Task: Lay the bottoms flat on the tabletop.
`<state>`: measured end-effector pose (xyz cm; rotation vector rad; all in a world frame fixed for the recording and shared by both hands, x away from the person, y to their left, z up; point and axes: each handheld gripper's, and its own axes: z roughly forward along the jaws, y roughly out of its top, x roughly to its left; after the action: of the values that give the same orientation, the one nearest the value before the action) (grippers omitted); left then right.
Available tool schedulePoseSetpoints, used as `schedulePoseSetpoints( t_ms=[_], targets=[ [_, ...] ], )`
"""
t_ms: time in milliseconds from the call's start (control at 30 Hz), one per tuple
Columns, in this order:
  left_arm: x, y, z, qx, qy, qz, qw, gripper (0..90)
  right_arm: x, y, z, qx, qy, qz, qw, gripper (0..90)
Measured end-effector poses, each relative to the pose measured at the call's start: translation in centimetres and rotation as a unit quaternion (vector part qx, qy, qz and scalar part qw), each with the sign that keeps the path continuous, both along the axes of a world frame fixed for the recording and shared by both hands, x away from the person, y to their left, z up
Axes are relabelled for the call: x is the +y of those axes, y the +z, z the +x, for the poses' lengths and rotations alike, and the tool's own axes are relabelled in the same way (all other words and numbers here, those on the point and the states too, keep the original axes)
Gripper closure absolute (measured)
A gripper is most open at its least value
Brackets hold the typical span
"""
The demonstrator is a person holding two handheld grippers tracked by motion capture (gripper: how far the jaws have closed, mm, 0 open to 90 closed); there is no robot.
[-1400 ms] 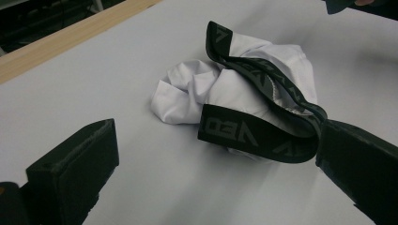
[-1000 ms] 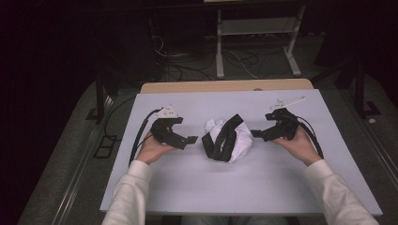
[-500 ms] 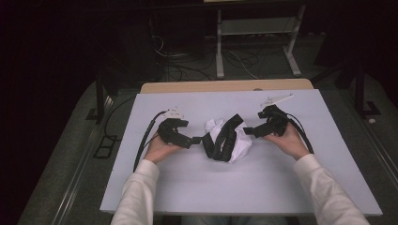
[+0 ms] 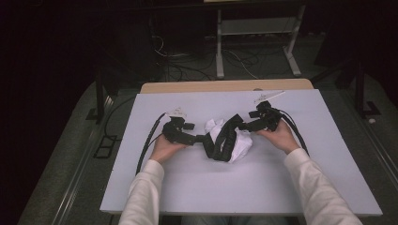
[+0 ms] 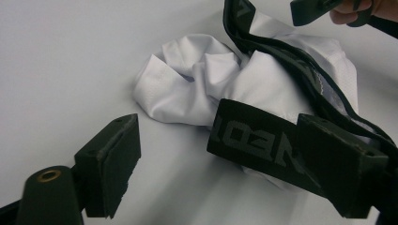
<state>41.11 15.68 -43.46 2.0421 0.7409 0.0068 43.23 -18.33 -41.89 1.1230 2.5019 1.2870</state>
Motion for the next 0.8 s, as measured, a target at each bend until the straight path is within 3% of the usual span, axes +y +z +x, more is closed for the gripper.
schedulePoseSetpoints(
  t_ms=[233,367,500,633,733,800],
  targets=[
    [-0.6,-1.2,0.3,0.027,-0.021,-0.001,0.9994,23.5,1.0,-0.9,0.7,0.010,0.016,-0.003,0.9998,20.1],
    [-0.9,-1.7,0.4,0.040,-0.026,-0.013,0.9988,31.6,1.1,-1.4,0.9,0.031,0.031,0.008,0.9990,35.3],
    [-1.5,-2.1,0.4,0.046,-0.043,-0.007,0.9980,41.8,1.0,-2.0,1.2,0.039,0.045,0.027,0.9978,47.0],
    [-1.6,-2.2,0.4,0.054,-0.054,-0.011,0.9970,44.3,0.9,-2.3,1.3,0.049,0.059,0.038,0.9963,62.3],
    [-1.5,-2.4,0.5,0.059,-0.058,-0.015,0.9965,44.3,0.9,-2.1,1.2,0.040,0.066,0.033,0.9965,77.5],
    [-1.6,-2.5,0.6,0.063,-0.060,-0.019,0.9961,46.8,0.9,-1.9,1.1,0.034,0.066,0.028,0.9968,82.8]
  ],
)
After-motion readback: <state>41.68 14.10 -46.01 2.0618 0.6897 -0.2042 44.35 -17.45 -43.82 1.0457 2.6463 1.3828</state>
